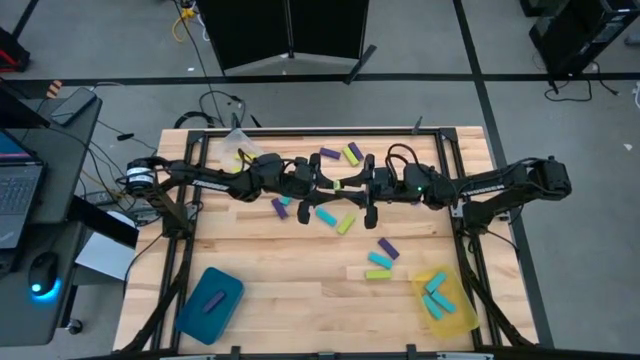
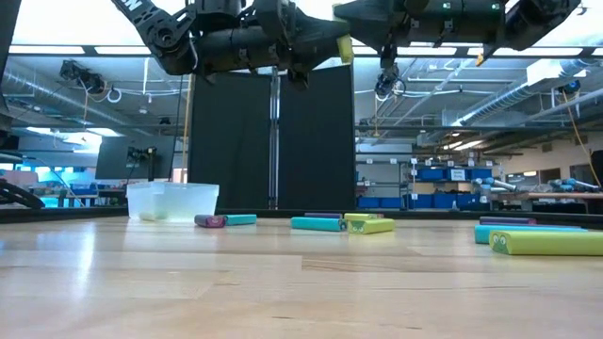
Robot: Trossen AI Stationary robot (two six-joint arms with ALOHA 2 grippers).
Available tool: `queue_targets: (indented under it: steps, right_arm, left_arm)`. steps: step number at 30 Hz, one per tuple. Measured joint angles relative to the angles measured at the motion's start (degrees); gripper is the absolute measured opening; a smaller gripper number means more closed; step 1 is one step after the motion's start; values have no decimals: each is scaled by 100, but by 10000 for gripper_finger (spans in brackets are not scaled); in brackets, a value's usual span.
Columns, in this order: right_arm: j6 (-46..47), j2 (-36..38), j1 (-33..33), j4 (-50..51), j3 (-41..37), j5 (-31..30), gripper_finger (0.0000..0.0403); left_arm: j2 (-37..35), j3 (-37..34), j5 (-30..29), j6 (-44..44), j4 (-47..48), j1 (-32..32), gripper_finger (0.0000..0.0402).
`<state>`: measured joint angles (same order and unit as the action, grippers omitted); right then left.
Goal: Sort blocks
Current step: Put the green block into the transparent bin
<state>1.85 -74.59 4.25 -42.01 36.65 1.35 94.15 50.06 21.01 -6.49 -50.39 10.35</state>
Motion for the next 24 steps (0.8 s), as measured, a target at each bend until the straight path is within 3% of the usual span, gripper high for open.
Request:
queue_targets:
  steps: [5,11,14,21,24]
  right_arm:
    - [75,0,0,42,3,-1,126]
    - [50,143,91,289,-1,-195,252]
    - [-11,249,140,450,-1,-316,285]
    - [-221,614,195,994,-1,-377,283]
    - [-352,736,195,1452,-1,-392,273]
  left_arm:
    - [-12,-4,1,7,98,42,109]
    - [-339,-2,-56,127,916,280,109]
    - [-691,-2,-234,454,1510,373,109]
    - [-1889,2,-534,1052,3987,719,109]
    - [-2465,3,-1024,1020,5382,880,109]
